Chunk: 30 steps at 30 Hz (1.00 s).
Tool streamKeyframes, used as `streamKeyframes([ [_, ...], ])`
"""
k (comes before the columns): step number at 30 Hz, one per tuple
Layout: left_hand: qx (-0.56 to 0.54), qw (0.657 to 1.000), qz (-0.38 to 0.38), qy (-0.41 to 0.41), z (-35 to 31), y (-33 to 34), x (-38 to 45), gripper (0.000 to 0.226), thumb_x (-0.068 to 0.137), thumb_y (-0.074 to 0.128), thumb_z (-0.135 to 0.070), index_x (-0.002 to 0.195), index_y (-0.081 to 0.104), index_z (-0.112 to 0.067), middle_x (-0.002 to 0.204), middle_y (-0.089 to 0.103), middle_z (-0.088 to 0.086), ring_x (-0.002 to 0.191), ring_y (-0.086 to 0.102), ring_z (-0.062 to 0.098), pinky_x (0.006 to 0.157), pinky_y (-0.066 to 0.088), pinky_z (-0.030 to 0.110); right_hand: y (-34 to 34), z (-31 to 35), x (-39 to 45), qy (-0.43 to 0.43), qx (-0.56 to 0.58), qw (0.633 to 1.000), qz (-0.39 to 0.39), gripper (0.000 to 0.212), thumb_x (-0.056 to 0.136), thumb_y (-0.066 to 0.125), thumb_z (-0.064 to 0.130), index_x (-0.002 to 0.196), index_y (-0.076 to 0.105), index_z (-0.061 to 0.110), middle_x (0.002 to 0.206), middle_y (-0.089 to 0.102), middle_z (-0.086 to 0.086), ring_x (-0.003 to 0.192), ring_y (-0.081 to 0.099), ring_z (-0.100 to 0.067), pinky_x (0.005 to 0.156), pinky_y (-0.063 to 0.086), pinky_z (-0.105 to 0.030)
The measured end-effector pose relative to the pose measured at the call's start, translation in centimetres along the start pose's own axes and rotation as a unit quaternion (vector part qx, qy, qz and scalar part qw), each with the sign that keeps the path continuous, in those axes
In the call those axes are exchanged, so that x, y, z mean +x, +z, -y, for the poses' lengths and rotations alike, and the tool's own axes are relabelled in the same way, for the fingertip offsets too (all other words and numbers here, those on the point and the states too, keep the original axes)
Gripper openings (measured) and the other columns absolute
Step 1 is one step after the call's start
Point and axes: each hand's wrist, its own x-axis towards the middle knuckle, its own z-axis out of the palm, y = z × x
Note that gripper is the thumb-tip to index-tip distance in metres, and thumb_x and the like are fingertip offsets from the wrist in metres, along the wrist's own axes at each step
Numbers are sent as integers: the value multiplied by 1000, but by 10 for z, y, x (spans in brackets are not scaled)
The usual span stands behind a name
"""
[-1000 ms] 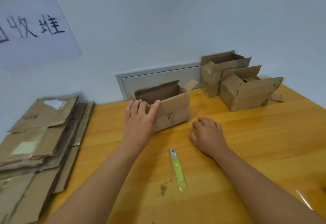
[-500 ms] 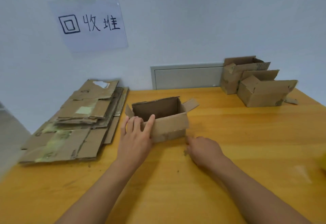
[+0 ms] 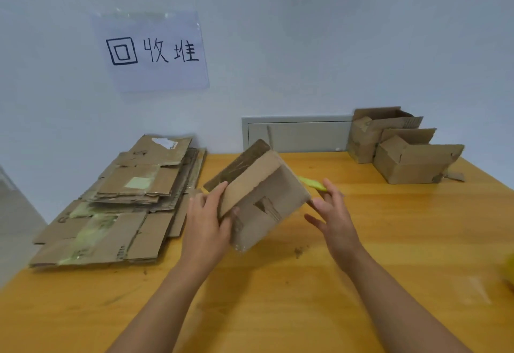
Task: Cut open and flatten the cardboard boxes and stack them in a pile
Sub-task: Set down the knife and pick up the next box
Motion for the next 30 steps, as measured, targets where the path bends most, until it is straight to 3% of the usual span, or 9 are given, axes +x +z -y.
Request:
streamKeyframes([
  [3, 55, 995, -25, 75, 4, 2, -11, 58, 85, 70, -11, 139, 51, -20, 105, 45, -4, 98, 39, 11, 80, 36, 20, 0, -7, 0, -3, -23, 1000, 19, 101, 67, 71, 60, 153, 23, 38, 142, 38, 20, 117, 51, 9, 97, 49, -29],
  [5, 88, 987, -38, 127, 10, 5, -14, 59, 75, 73, 1, 130, 60, -15, 106, 51, 3, 100, 46, 18, 101, 33, 23, -2, -15, 1, 2, -44, 999, 6, 104, 67, 74, 56, 154, 22, 36, 151, 34, 13, 124, 49, 0, 93, 46, -25],
  [7, 88, 983, -43, 155, 15, 8, -15, 53, 74, 73, -1, 124, 65, -14, 115, 50, 7, 111, 48, 25, 102, 32, 26, -5, -24, 1, 14, -52, 999, 4, 108, 62, 79, 58, 153, 24, 38, 154, 36, 12, 133, 46, -13, 96, 46, -29],
  [9, 55, 989, -41, 133, 15, 9, -15, 44, 80, 65, -19, 124, 66, -17, 126, 42, 5, 121, 42, 27, 96, 40, 34, -6, -29, -1, 21, -54, 998, -4, 111, 57, 82, 62, 151, 26, 40, 150, 40, 13, 132, 47, -16, 96, 48, -32],
  [13, -44, 996, -59, 58, 12, 5, -6, 61, 77, 51, -40, 135, 54, -23, 134, 32, -5, 125, 39, 21, 87, 55, 39, -8, -31, -1, 14, -61, 998, -16, 101, 69, 83, 49, 151, 26, 36, 146, 45, 10, 124, 51, -7, 88, 51, -26],
  [16, -81, 995, -44, 32, 13, 0, 4, 72, 74, 52, -44, 143, 43, -25, 137, 35, -7, 121, 45, 10, 92, 48, 29, -9, -30, 0, 16, -75, 997, -4, 106, 67, 85, 54, 152, 25, 36, 147, 44, 6, 124, 50, -5, 92, 50, -26],
  [20, -87, 996, 2, 11, 9, -6, 12, 68, 78, 50, -42, 144, 40, -29, 116, 58, -17, 102, 57, -4, 75, 50, 25, -12, -31, 2, 13, -130, 991, 14, 128, 47, 82, 75, 153, 21, 37, 149, 43, 4, 131, 47, -15, 100, 46, -31],
  [27, -89, 996, 11, -14, 2, -14, 21, 58, 84, 46, -39, 141, 46, -29, 98, 61, -21, 88, 59, -3, 72, 49, 30, -12, -14, 6, -32, -135, 990, 0, 115, 52, 82, 63, 150, 26, 40, 143, 44, 8, 129, 45, -10, 97, 44, -25],
  [30, -138, 989, 4, -61, 4, -7, 23, 57, 89, 54, -40, 143, 37, -35, 104, 61, -12, 84, 59, 3, 72, 50, 31, -8, 8, 5, -49, -83, 995, 2, 110, 54, 83, 53, 148, 26, 41, 132, 41, 27, 121, 46, 1, 85, 51, -18],
])
